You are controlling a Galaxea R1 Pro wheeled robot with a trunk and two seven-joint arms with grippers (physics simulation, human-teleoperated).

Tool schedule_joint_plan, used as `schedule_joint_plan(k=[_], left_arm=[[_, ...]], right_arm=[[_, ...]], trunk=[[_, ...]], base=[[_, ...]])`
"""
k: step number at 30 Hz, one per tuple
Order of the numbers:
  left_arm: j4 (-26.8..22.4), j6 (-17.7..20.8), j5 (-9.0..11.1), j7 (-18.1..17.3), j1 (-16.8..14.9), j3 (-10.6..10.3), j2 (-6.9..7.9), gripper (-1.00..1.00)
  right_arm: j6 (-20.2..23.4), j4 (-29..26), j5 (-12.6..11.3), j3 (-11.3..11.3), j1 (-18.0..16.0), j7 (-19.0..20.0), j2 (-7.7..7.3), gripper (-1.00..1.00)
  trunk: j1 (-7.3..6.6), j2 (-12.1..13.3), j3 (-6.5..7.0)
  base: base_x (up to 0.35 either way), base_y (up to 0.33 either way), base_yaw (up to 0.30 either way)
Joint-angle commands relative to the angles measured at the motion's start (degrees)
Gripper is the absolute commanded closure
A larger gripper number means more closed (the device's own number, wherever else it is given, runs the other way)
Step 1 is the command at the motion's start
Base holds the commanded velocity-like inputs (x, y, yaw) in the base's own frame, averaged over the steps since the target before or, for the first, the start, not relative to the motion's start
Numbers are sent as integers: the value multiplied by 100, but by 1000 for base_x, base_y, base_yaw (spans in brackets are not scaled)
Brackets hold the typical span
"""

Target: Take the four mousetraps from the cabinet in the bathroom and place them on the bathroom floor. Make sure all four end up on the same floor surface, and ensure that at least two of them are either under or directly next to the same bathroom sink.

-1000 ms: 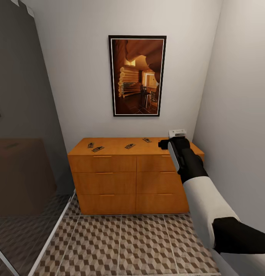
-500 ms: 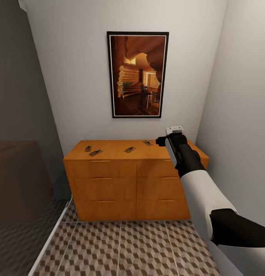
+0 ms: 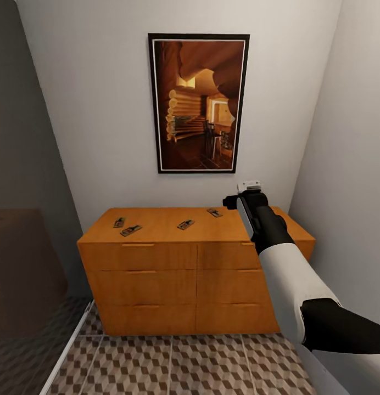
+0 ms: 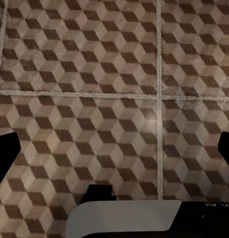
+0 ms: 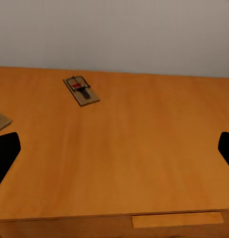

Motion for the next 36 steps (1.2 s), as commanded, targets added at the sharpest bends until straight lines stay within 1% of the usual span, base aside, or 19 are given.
schedule_joint_plan(k=[1, 15, 19, 22, 30, 36], left_arm=[[-8, -8, 12, 7, 3, 6, -1, -100], [-8, -8, 12, 7, 4, 7, 0, -100], [-8, -11, 9, 7, 7, 2, 2, -100], [-8, -14, 10, 7, 5, 0, 2, -100], [-8, -16, 11, 7, 5, -2, 3, -100], [-8, -17, 12, 7, 3, -2, 1, -100]], right_arm=[[35, -4, 49, 7, -4, 19, 0, -100], [32, 27, 41, 12, -4, 314, -5, -100], [-2, 138, 41, 10, -4, 406, -10, -100], [-105, 252, 40, 10, -4, 462, -12, -100], [-536, 823, 40, 9, -4, 565, -19, -100], [-715, 1058, 41, 9, -4, 584, -21, -100]], trunk=[[4, -3, -5], [4, -3, -5], [4, -3, -5], [4, -3, -5], [4, -3, -5], [4, -3, -5]], base=[[343, 0, 0], [343, 0, 0], [322, 0, 0], [253, 0, 0], [76, 0, 0], [14, 0, 0]])
